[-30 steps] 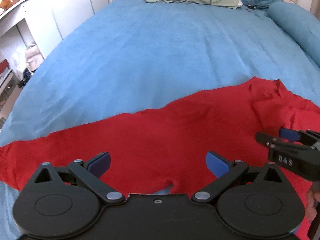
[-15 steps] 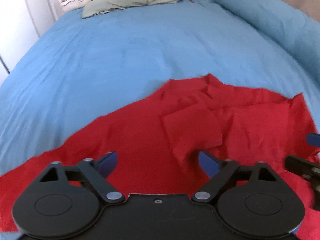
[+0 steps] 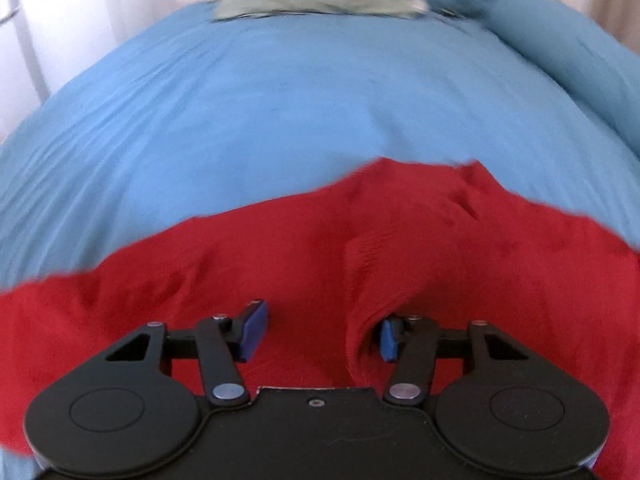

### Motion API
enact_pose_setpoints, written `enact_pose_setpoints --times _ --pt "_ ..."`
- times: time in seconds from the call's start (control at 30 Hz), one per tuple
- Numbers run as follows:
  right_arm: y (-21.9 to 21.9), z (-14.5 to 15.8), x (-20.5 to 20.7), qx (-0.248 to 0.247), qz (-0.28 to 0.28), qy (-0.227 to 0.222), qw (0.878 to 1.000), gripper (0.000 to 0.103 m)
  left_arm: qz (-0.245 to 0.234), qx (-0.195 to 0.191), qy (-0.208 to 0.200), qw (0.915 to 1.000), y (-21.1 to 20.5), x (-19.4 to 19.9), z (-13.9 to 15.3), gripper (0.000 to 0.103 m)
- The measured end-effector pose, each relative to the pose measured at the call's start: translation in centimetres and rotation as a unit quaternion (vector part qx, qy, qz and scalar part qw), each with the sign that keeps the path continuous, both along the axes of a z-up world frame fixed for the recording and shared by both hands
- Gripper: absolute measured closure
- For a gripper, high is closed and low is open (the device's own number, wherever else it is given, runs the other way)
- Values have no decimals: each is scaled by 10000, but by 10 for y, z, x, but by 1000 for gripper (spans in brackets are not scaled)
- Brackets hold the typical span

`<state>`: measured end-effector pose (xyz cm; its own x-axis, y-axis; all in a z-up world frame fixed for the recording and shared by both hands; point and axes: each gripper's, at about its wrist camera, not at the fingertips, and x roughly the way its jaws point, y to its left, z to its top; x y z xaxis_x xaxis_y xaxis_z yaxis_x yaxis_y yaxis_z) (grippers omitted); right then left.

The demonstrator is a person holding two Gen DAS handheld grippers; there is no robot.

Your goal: Fold small clothes

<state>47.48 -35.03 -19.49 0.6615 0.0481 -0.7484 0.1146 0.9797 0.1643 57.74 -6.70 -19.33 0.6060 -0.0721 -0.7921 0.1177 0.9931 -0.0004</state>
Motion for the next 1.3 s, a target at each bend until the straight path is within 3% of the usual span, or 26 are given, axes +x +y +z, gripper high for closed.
enact_pose_setpoints --times 0.1,0.17,0.23,0.33,0.4,0.5,0.57,0.73,0.9,0.97,1.13,1.23,1.3 --pt "-1 1 3 19 20 -24 10000 13 242 -355 118 9990 13 -3 -2 46" --pt "0 0 5 11 48 -11 10000 13 85 -591 178 9981 16 -7 -4 45" --pt "0 1 5 18 58 4 10000 13 -114 -644 144 9978 15 -9 -5 36" --pt "0 2 4 61 58 14 10000 13 -100 -790 143 9967 17 -6 -5 37" --pt "0 4 1 140 43 30 9999 13 33 -796 154 9967 22 -6 -2 48" --pt "2 3 -7 276 79 93 9995 13 151 -749 106 9970 23 -3 3 90" --pt "7 -2 -10 323 117 193 9992 13 161 -776 70 9968 26 -3 7 98" --pt "12 -18 -12 256 128 364 9989 13 184 -660 -235 9974 36 -14 23 98" --pt "-2 -24 0 117 -72 278 9995 13 570 -382 -615 9957 61 -38 35 98" --pt "-8 -26 2 176 -64 323 9993 14 703 -497 -473 9952 72 -43 28 98" --pt "-19 -29 -5 51 -78 334 9994 15 797 -328 -207 9961 73 -51 4 97" --pt "-23 -31 -8 109 -135 367 9992 15 1013 -136 -131 9947 76 -58 1 87" --pt "-19 -30 -12 -59 -20 461 9989 15 1190 14 -21 9929 81 -63 2 72"
